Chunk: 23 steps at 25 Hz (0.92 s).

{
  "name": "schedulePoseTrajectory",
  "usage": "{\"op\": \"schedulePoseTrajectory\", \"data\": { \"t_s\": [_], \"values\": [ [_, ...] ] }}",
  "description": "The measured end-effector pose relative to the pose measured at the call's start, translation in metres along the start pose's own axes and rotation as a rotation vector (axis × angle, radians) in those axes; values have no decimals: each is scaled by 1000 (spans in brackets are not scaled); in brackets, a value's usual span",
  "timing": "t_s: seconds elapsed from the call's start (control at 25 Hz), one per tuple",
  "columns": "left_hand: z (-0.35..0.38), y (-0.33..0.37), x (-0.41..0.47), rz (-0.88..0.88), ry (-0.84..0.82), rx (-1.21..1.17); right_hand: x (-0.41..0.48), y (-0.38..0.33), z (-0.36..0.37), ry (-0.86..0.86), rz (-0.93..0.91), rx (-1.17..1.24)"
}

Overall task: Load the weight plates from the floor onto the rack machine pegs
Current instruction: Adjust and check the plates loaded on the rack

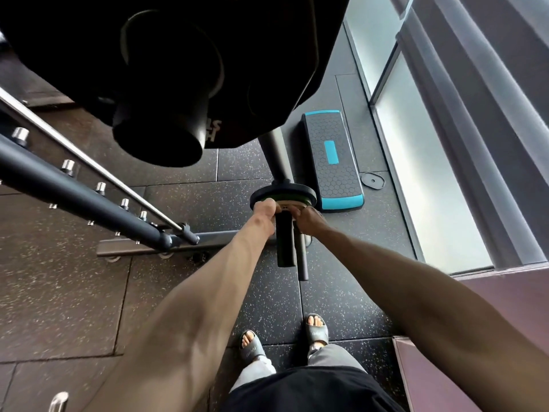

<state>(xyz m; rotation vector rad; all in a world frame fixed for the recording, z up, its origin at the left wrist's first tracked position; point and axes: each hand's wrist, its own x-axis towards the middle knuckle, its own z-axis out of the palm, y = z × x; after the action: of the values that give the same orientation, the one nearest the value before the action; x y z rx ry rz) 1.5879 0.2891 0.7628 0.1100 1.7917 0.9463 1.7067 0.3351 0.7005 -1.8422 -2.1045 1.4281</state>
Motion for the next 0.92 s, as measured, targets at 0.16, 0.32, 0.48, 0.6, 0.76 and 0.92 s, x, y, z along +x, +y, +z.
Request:
{"op": "schedulePoseTrajectory", "data": {
  "t_s": [0.16, 0.32, 0.48, 0.6, 0.76, 0.92],
  "values": [
    [3, 11, 16, -14, -9, -129, 19, -19, -16, -64, -31, -36],
    [2, 13, 17, -7, -42, -34, 26, -12, -22, -105, -69, -171],
    [-10, 12, 6, 47, -31, 151, 24, -14, -35, -192, -64, -284],
    [-18, 19, -20, 114, 46, 273, 17, -24, -43, -201, -114, -385],
    [-30, 20, -35, 259, 80, 420, -10, -56, -45, -158, -203, -470],
    [-54, 34, -76, 400, 85, 392, -60, -100, -52, -105, -308, -494]
  ]
}}
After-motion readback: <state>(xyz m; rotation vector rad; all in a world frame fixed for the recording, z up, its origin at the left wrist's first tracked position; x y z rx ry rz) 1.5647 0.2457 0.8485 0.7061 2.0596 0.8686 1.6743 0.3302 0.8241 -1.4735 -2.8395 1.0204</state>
